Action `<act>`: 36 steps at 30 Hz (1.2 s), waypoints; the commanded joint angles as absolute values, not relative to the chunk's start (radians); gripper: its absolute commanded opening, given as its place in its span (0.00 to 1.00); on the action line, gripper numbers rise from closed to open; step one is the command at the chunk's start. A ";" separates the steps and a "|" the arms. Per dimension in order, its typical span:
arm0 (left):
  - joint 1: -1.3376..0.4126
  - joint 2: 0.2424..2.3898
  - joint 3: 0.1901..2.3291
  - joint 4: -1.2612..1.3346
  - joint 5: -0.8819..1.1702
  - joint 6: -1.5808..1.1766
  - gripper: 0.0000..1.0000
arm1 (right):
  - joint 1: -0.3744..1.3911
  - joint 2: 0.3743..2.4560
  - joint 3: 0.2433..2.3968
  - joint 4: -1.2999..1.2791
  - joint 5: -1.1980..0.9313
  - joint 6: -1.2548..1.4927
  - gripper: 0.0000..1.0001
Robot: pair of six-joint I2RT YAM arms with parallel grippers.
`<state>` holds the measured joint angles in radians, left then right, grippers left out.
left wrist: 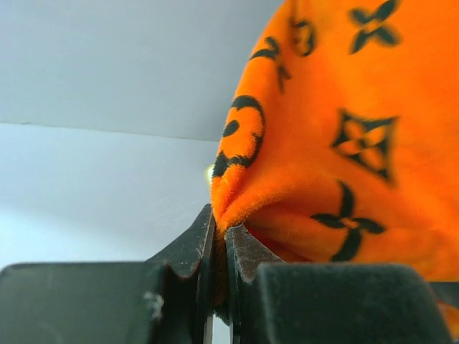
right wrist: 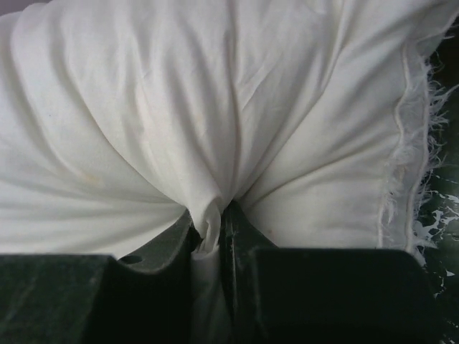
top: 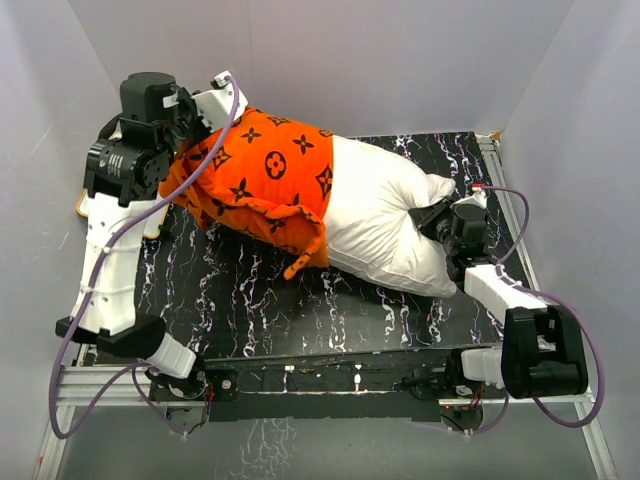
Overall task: Remove the pillowcase from the pillow
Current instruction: Remove the pillow from the pillowcase.
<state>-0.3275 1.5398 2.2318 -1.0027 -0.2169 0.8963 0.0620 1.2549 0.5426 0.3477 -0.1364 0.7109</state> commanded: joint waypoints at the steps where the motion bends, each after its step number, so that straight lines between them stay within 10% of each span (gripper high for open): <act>1: -0.333 1.408 2.213 -0.788 -0.410 1.094 0.00 | -0.021 1.326 0.516 0.184 -0.014 0.765 0.08; 17: -0.330 1.284 2.204 -0.382 -0.627 1.588 0.00 | -0.235 1.401 0.470 0.254 -0.048 0.925 0.09; 22: -0.566 1.336 2.339 -0.215 -0.823 1.836 0.00 | -0.270 1.415 0.451 0.271 -0.076 0.946 0.09; 29: -0.663 1.180 1.865 -0.818 -0.792 1.108 0.00 | -0.123 1.368 0.611 0.204 -0.019 0.745 0.09; 36: -0.646 1.414 1.977 -1.009 -0.447 0.735 0.00 | -0.046 1.239 0.698 0.137 0.031 0.550 0.70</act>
<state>-0.6617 1.2369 1.7885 -0.8898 -0.6186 1.0229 -0.0566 1.3109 0.6724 0.2890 -0.1074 0.7200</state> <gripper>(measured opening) 0.039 0.555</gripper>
